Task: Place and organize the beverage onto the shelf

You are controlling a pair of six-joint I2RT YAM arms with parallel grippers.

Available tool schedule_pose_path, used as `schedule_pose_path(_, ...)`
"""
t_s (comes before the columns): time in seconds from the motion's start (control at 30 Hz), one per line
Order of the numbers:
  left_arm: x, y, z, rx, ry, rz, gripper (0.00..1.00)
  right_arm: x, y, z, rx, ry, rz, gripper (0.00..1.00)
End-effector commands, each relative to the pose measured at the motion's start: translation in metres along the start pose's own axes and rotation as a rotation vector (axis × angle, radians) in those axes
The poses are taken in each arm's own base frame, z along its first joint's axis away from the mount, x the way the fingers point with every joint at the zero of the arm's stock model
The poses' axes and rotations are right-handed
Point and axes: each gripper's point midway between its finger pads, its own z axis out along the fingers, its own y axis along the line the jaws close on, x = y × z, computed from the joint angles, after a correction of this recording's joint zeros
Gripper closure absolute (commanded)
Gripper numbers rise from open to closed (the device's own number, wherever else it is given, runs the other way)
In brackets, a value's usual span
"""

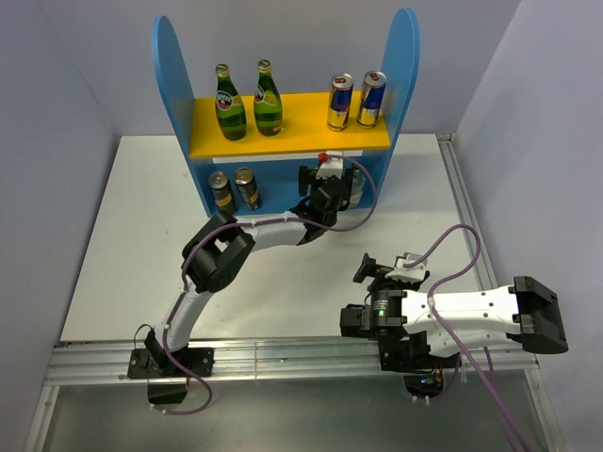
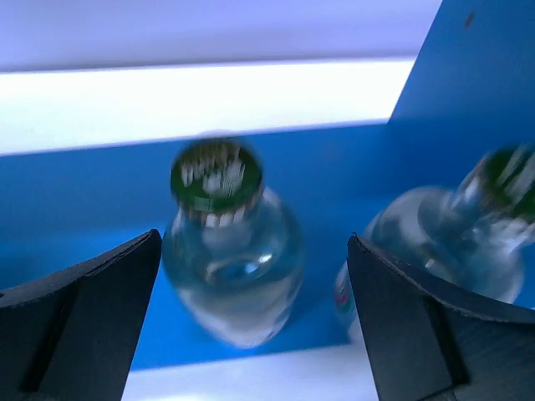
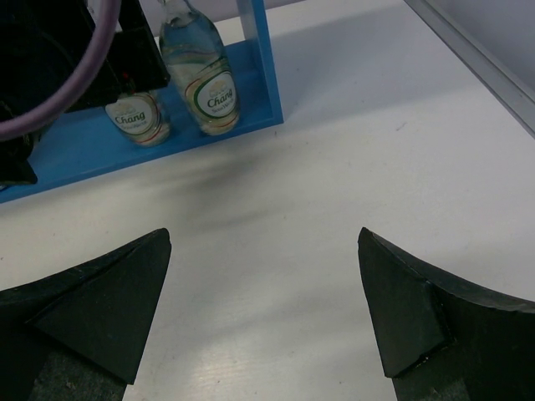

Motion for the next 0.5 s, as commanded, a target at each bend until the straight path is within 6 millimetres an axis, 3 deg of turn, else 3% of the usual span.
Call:
schedule_pose_path(0.0, -0.005, 0.005, -0.007, -0.002, 0.003, 0.012, 0.01, -0.026, 0.015, 0.001, -0.055, -0.086, 0.148, 0.0)
schedule_pose_path(0.27, -0.012, 0.017, -0.014, -0.031, -0.003, 0.008, 0.01, -0.026, 0.016, 0.001, -0.055, -0.086, 0.143, 0.0)
schedule_pose_path(0.43, -0.024, 0.03, -0.032, -0.038, -0.006, -0.022, 0.01, -0.026, 0.017, 0.001, -0.055, -0.086, 0.141, 0.0)
schedule_pose_path(0.47, -0.017, 0.032, -0.033, -0.039, 0.005, -0.014, 0.01, -0.026, 0.017, 0.001, -0.054, -0.085, 0.141, 0.0)
